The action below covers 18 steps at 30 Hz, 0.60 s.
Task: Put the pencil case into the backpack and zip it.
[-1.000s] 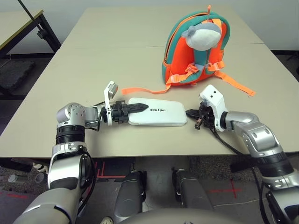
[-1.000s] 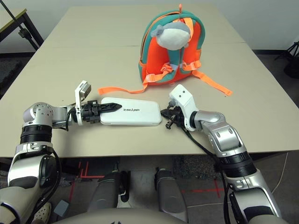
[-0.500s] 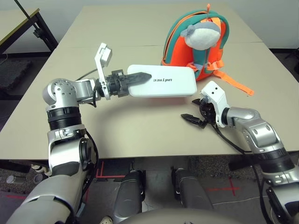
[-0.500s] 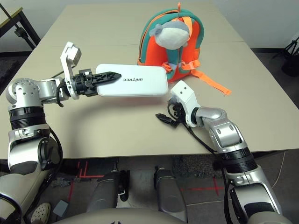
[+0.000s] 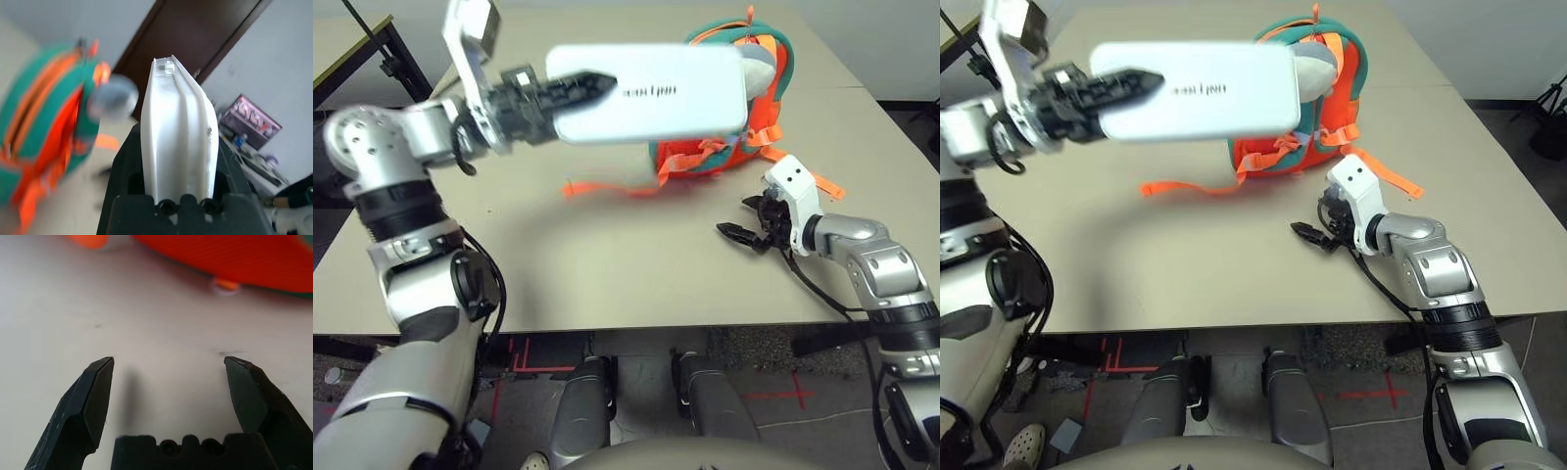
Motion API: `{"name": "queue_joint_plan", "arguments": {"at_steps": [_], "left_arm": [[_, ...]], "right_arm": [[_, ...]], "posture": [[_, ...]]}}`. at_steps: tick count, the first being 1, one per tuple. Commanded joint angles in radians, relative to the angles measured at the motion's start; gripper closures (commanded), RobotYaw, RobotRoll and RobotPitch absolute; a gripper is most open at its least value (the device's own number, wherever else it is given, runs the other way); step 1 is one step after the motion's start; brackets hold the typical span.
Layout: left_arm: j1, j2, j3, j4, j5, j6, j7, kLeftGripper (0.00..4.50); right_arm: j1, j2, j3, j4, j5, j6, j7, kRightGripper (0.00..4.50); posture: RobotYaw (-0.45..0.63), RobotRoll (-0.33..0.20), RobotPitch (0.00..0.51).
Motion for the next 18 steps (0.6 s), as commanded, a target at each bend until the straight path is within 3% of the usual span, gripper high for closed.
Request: {"name": "queue_joint_plan", "arguments": {"at_steps": [1, 6, 11, 18], "left_arm": [[0.008, 0.032, 0.029, -0.016, -0.027, -0.086, -0.02, 3.28], [0.047, 0.083, -0.019, -0.03, 0.007, -0.205, -0.038, 3.28], [0.037, 0.143, -0.085, 0.071, 0.093, -0.323, -0.041, 3.28], [0.049, 0.16, -0.135, 0.14, 0.187, -0.482, -0.046, 3.28]], "right_arm": [[-0.015, 0.019, -0.044, 0.026, 0.019, 0.016, -0.043, 0.0], [-0.052, 0.049, -0.098, 0.059, 0.027, 0.006, -0.11, 0.0], [-0.115, 0.088, -0.169, 0.107, 0.041, -0.009, -0.195, 0.0], [-0.176, 0.124, -0.234, 0.116, 0.105, 0.029, -0.238, 0.0]], "posture": [[-0.17, 0.0, 0.13], [-0.17, 0.0, 0.131], [-0.16, 0.0, 0.13], [-0.16, 0.0, 0.13]]}}
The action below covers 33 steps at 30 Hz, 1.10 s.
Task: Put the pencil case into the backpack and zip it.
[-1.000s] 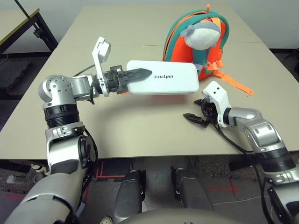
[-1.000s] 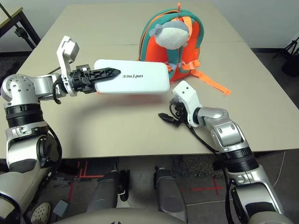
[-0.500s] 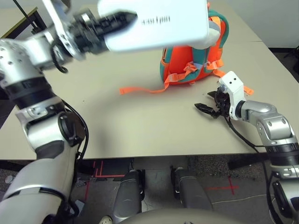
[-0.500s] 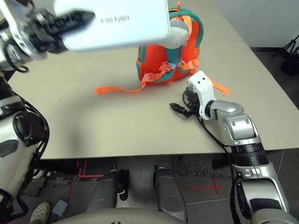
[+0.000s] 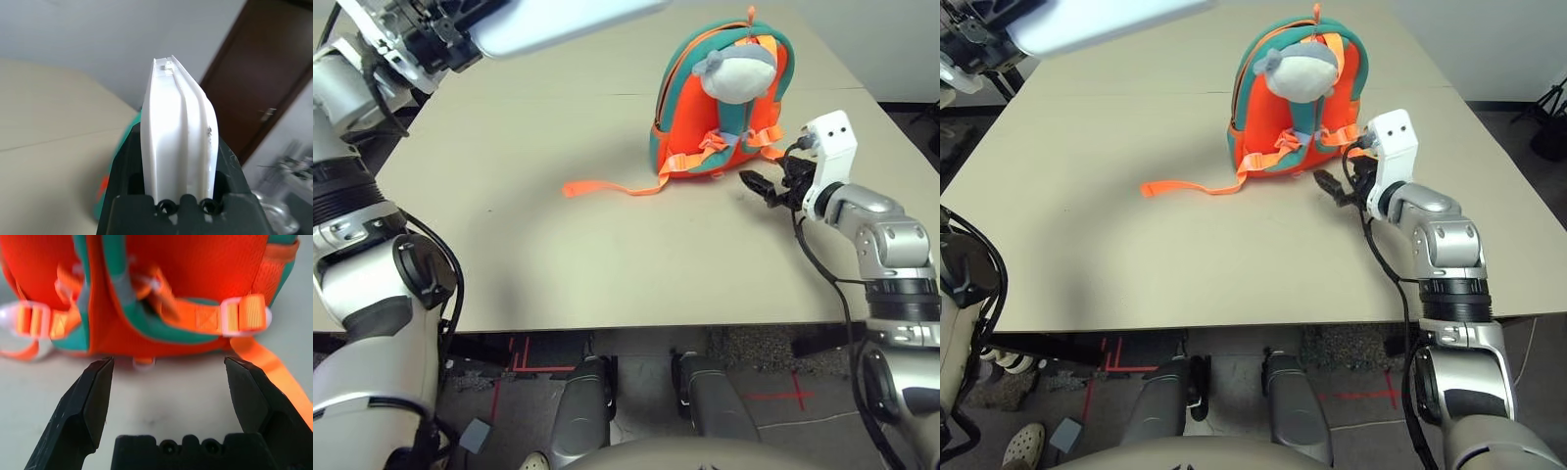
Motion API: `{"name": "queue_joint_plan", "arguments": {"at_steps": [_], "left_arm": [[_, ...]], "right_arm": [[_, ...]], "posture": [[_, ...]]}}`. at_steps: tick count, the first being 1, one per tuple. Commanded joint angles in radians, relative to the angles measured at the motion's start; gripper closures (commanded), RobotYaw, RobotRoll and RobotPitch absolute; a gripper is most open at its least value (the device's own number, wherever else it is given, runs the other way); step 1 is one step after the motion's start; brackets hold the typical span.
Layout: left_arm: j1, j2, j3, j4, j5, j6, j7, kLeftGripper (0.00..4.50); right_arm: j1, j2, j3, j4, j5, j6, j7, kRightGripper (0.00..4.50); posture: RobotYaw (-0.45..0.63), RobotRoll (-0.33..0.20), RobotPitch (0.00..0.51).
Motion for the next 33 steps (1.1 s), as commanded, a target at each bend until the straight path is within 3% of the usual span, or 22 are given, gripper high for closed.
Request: {"name": "queue_joint_plan", "arguments": {"at_steps": [1, 11, 33], "left_arm": [[0.0, 0.017, -0.017, 0.023, 0.046, -0.092, -0.014, 3.28], [0.013, 0.015, -0.048, 0.064, 0.088, -0.148, -0.03, 3.28], [0.03, 0.001, -0.08, 0.101, 0.144, -0.206, -0.02, 3.28]], "right_arm": [[-0.032, 0.015, -0.045, 0.013, 0.049, 0.031, -0.022, 0.0], [-0.106, 0.053, -0.066, 0.033, 0.134, 0.066, -0.036, 0.0], [-0.306, 0.142, 0.043, 0.421, 0.018, -0.242, -0.004, 0.0]], "posture": [[-0.16, 0.0, 0.13], [-0.16, 0.0, 0.128], [-0.15, 0.0, 0.12]]}}
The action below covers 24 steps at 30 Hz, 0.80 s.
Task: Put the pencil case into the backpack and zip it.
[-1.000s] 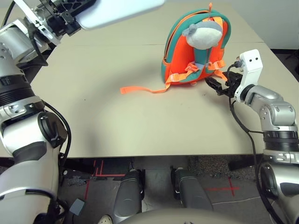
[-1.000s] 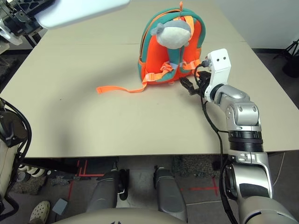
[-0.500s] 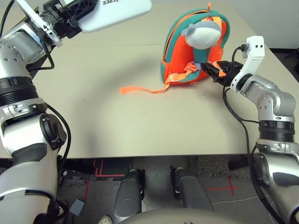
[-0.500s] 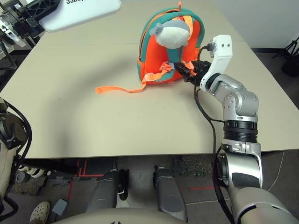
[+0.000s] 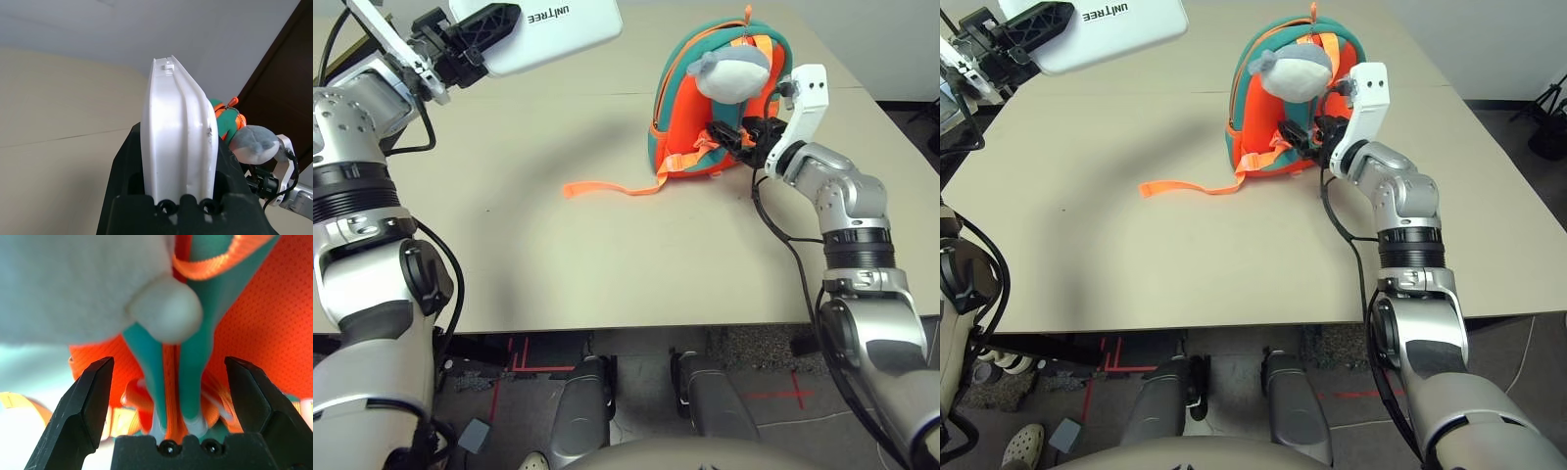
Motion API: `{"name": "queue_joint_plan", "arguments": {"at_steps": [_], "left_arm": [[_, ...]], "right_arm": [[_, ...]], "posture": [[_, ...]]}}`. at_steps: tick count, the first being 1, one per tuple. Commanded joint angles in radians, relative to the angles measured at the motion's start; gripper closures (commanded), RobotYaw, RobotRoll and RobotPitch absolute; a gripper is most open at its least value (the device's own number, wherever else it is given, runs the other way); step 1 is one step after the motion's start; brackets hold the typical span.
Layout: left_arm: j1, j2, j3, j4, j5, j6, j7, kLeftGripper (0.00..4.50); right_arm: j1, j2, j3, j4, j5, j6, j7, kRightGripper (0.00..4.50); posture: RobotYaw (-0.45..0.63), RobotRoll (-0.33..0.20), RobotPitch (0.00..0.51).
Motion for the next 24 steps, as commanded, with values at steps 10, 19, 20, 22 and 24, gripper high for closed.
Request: {"name": "queue_joint_plan", "arguments": {"at_steps": [10, 19, 20, 22, 24], "left_arm": [[0.008, -0.019, -0.005, -0.038, 0.004, -0.007, 0.003, 3.28], [0.009, -0.036, -0.016, -0.034, 0.015, -0.014, 0.003, 3.28], [0.009, -0.036, -0.017, -0.033, 0.015, -0.014, 0.003, 3.28], [0.01, -0.037, -0.018, -0.032, 0.016, -0.016, 0.002, 3.28], [0.012, -0.04, -0.019, -0.032, 0.018, -0.018, 0.001, 3.28]], "right_arm": [[-0.058, 0.016, 0.009, 0.146, -0.058, -0.145, -0.014, 0.38], [0.017, -0.005, 0.018, -0.045, -0.027, -0.051, 0.032, 3.52], [0.037, -0.013, 0.02, -0.099, -0.018, -0.022, 0.039, 3.92], [0.064, -0.025, 0.021, -0.177, -0.005, 0.024, 0.041, 4.3], [0.091, -0.04, 0.017, -0.272, 0.016, 0.084, 0.037, 4.3]], "posture": [[-0.14, 0.0, 0.12], [-0.16, 0.0, 0.12], [-0.16, 0.0, 0.121], [-0.16, 0.0, 0.121], [-0.16, 0.0, 0.122]]}}
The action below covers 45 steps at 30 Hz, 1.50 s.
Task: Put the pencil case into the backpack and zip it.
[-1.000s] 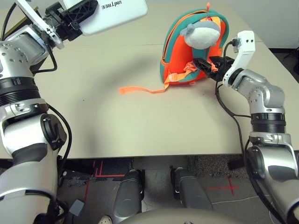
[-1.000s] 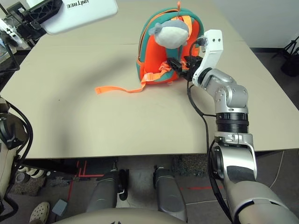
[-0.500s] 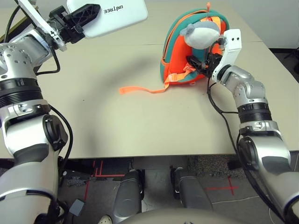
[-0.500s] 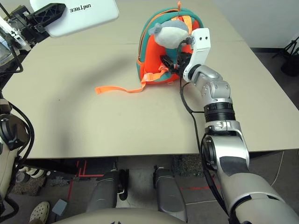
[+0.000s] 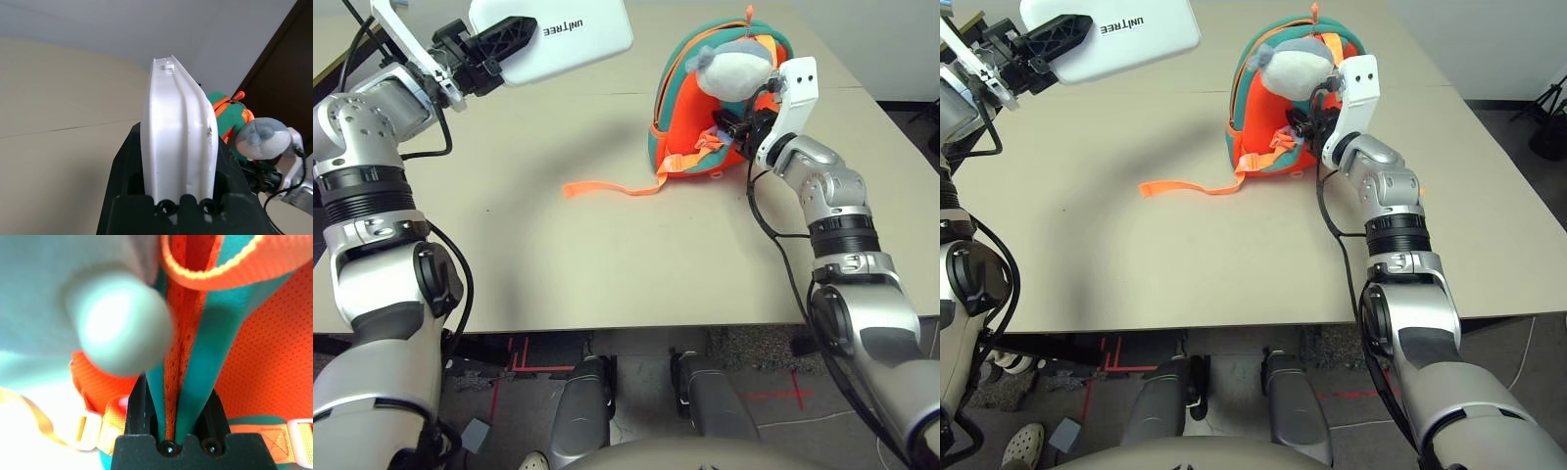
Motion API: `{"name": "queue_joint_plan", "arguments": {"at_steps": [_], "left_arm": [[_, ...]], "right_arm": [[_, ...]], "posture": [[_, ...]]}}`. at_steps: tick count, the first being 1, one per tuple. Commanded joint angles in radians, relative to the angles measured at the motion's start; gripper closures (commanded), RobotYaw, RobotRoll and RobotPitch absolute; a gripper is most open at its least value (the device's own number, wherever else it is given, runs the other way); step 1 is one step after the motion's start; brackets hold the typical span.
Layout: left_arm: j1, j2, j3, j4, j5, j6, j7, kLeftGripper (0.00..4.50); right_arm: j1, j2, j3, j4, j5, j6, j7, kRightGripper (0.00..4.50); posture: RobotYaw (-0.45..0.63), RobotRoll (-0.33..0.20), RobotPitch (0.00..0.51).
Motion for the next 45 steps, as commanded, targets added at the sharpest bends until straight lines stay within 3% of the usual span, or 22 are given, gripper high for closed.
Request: {"name": "queue_joint_plan", "arguments": {"at_steps": [1, 11, 18, 36, 40, 45], "left_arm": [[0.005, -0.001, 0.0, -0.024, 0.003, -0.018, -0.007, 3.28], [0.006, -0.014, -0.005, -0.011, 0.008, -0.03, -0.016, 3.28], [-0.001, -0.023, -0.012, 0.006, 0.013, -0.042, -0.026, 3.28], [-0.031, -0.035, -0.041, 0.067, 0.031, -0.072, -0.073, 3.28], [-0.031, -0.046, -0.045, 0.062, 0.033, -0.075, -0.075, 3.28], [-0.038, -0.041, -0.053, 0.055, 0.044, -0.088, -0.091, 3.28]], "right_arm": [[0.035, -0.022, -0.003, -0.159, 0.045, 0.098, 0.006, 4.3], [0.124, -0.115, -0.066, -0.527, 0.168, 0.371, -0.033, 4.3], [0.161, -0.149, -0.105, -0.657, 0.234, 0.484, -0.07, 4.3], [0.188, -0.168, -0.152, -0.757, 0.331, 0.573, -0.144, 4.3], [0.307, -0.143, -0.105, -0.742, 0.306, 0.523, -0.135, 4.3], [0.374, -0.14, -0.059, -0.691, 0.265, 0.45, -0.116, 4.3]], "posture": [[-0.16, 0.0, 0.122], [-0.19, 0.0, 0.125], [-0.2, 0.0, 0.119], [-0.23, 0.0, 0.105], [-0.23, 0.0, 0.102], [-0.22, 0.0, 0.101]]}}
